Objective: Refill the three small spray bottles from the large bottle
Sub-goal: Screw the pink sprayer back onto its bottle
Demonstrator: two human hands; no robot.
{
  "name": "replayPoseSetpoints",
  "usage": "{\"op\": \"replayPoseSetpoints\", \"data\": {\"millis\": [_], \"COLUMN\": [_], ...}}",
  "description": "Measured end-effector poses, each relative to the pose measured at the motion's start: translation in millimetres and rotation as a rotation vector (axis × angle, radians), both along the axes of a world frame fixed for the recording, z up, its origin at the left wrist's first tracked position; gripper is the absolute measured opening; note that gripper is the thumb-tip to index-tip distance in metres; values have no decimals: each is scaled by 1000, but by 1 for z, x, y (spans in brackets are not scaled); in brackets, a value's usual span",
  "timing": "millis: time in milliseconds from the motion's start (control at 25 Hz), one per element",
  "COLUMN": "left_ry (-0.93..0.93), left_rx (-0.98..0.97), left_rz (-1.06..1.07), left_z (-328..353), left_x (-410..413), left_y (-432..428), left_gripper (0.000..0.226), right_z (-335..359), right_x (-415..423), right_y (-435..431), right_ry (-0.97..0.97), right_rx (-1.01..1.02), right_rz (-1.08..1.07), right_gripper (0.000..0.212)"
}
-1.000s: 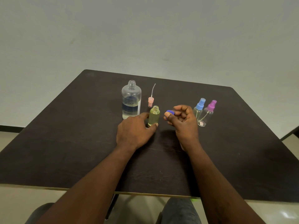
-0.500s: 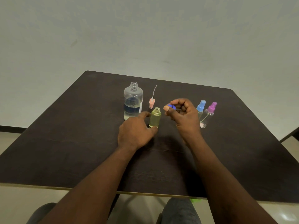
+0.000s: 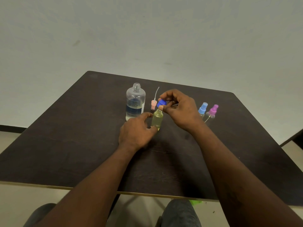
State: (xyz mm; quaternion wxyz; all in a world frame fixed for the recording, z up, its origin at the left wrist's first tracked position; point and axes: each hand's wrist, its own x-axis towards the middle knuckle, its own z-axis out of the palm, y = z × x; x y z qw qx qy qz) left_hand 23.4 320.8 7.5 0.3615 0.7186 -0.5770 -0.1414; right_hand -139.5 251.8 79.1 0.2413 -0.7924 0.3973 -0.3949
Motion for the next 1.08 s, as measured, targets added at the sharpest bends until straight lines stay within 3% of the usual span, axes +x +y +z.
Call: {"op": "replayPoseSetpoints", "data": {"millis": [240,720,1080], "left_ry": [-84,-161,-180], "left_rx": [-23,-1,32], "left_rz": [-10,-24,-19], "left_z": [-2,0,2], "left_x": [-1,-1,-2], "left_y": [-2,-2,0], "left_gripper": [55,56,54], "right_z": [-5,-9,-14], "right_x": [2,2,5], "right_y": [1,3,0], "right_ry": [150,184,250], "right_rx": [-29,-87,-283], "right_rz": [21,1,5], "right_gripper": [27,33,33]}}
